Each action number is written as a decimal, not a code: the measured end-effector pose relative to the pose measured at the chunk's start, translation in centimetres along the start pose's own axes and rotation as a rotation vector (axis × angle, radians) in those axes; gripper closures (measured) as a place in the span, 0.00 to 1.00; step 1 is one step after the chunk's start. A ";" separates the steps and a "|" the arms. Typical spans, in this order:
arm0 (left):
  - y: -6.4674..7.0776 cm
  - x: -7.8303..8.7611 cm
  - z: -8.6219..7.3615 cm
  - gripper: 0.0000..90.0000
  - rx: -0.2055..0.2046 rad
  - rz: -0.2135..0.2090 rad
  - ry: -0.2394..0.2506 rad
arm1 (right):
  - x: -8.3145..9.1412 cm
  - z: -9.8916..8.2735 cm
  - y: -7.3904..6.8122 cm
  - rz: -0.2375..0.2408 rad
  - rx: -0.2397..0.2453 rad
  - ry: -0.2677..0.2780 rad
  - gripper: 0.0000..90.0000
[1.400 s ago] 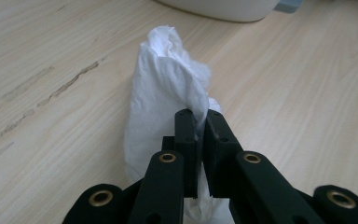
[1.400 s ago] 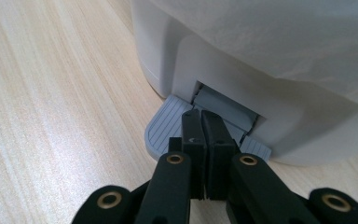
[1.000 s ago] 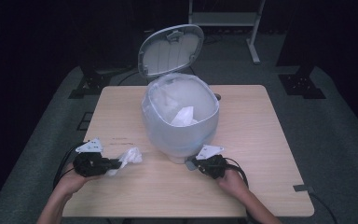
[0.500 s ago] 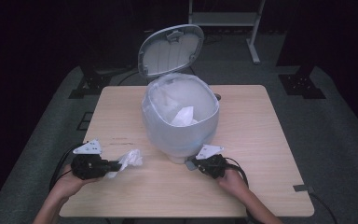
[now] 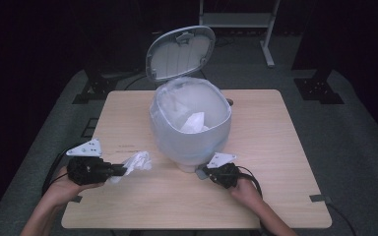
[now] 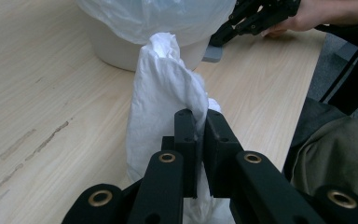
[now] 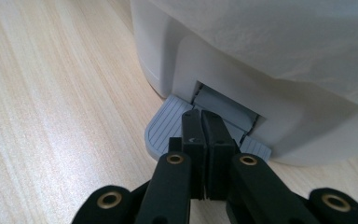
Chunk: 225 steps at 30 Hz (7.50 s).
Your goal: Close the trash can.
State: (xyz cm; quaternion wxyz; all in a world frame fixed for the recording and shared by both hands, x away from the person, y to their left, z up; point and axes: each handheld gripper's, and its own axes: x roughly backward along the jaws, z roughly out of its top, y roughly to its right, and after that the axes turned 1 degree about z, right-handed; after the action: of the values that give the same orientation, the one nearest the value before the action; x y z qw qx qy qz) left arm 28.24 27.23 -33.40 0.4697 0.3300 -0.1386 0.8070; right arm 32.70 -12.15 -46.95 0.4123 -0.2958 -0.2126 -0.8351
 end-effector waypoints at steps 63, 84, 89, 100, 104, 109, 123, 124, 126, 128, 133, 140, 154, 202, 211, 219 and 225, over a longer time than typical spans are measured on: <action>0.5 5.3 10.0 0.94 -0.078 -0.037 0.059 | 0.0 -0.1 0.1 0.011 0.006 0.004 0.98; 0.6 4.9 13.7 0.94 -0.113 -0.040 0.070 | 0.0 -0.2 0.1 0.008 0.003 0.011 0.98; 0.1 4.6 14.3 0.93 -0.106 -0.032 0.074 | 0.0 -0.2 0.1 0.009 0.001 0.013 0.98; 0.1 3.9 16.2 0.93 -0.124 -0.020 0.065 | 0.0 -0.2 0.2 0.010 0.001 0.013 0.98; -0.2 3.5 16.7 0.93 -0.117 -0.012 0.058 | 0.0 -0.2 0.2 0.014 -0.003 0.017 0.98; -0.7 2.8 17.3 0.93 -0.110 -0.013 0.050 | 0.0 -0.3 0.2 0.013 -0.004 0.020 0.98; -1.4 1.3 18.6 0.93 -0.101 -0.026 0.063 | 0.0 -0.2 0.3 0.015 -0.002 0.017 0.98; -1.3 1.1 18.8 0.93 -0.104 -0.027 0.063 | 0.0 -0.2 0.3 0.015 -0.002 0.017 0.98; -1.2 0.6 19.3 0.93 -0.111 -0.036 0.061 | 0.0 -0.2 0.3 0.016 -0.003 0.017 0.98; -1.1 0.2 19.6 0.93 -0.115 -0.040 0.060 | 0.0 -0.2 0.3 0.020 -0.007 0.013 0.98; -0.8 -1.0 20.5 0.93 -0.129 -0.044 0.053 | 0.0 -0.2 0.4 0.025 -0.009 0.016 0.98; -0.6 -2.4 21.6 0.93 -0.139 -0.053 0.040 | 0.0 -0.2 0.4 0.028 -0.009 0.016 0.98; -0.2 -4.2 23.1 0.93 -0.152 -0.047 0.020 | 0.0 -0.2 0.4 0.031 -0.007 0.011 0.98; -1.3 -7.4 22.4 0.71 -0.153 -0.078 0.012 | 0.0 0.0 0.4 0.028 -0.008 0.007 0.98; -1.3 -5.6 21.2 0.67 -0.139 -0.072 0.036 | 0.0 0.0 0.3 0.012 0.006 0.005 0.97; -1.2 -4.7 20.2 0.66 -0.137 -0.076 0.037 | 0.0 0.0 0.3 0.009 0.001 0.004 0.96; -1.2 -4.1 19.7 0.64 -0.138 -0.075 0.045 | 0.0 0.0 0.3 0.005 -0.005 0.006 0.94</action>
State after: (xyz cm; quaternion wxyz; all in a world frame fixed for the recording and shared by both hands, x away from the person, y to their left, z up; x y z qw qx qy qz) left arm 38.60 14.63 -21.58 0.5243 0.2834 -0.1708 0.7846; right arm 32.95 -12.38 -46.92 0.4144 -0.2950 -0.2084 -0.8354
